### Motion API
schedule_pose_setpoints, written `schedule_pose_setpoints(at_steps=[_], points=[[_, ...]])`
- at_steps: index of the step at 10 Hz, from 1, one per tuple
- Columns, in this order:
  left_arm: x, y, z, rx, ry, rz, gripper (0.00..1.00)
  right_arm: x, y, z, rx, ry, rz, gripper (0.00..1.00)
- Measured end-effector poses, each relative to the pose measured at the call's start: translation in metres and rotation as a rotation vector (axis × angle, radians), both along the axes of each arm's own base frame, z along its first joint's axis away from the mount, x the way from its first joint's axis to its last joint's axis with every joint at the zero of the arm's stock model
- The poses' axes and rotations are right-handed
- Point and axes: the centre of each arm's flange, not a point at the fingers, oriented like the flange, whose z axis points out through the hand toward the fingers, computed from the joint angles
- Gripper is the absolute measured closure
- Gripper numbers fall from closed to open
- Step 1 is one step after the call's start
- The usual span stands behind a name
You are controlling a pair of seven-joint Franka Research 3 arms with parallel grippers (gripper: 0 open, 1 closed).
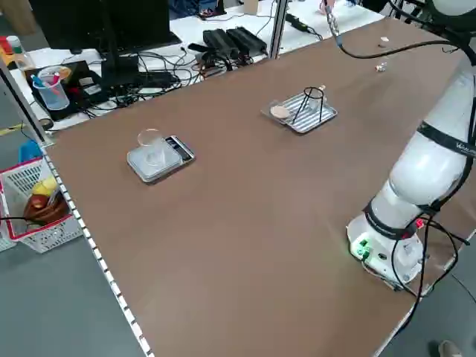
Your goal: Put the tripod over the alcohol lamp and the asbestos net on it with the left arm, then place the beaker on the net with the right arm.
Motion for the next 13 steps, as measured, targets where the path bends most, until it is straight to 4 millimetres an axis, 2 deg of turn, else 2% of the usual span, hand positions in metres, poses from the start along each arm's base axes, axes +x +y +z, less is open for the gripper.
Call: schedule_pose_setpoints(at_steps=[5,7,8,10,13], points=[[0.001,-0.020,-0.003,0.004,0.006,-0.038,0.00,0.003,-0.001,0.000,-0.010,-0.015,0.001,0.01],[0.010,-0.029,-0.016,0.002,0.018,-0.051,0.00,0.005,-0.001,-0.002,-0.012,-0.019,0.001,0.00],[0.018,-0.041,-0.026,0.000,0.017,-0.050,0.00,0.006,-0.001,-0.003,-0.012,-0.018,0.001,0.00],[0.032,-0.084,-0.046,-0.004,0.008,-0.032,0.00,0.006,-0.001,-0.004,-0.013,-0.017,0.001,0.00],[0.035,-0.179,-0.091,0.003,0.055,0.010,0.02,0.008,-0.008,-0.009,-0.021,-0.012,0.072,0.00]])
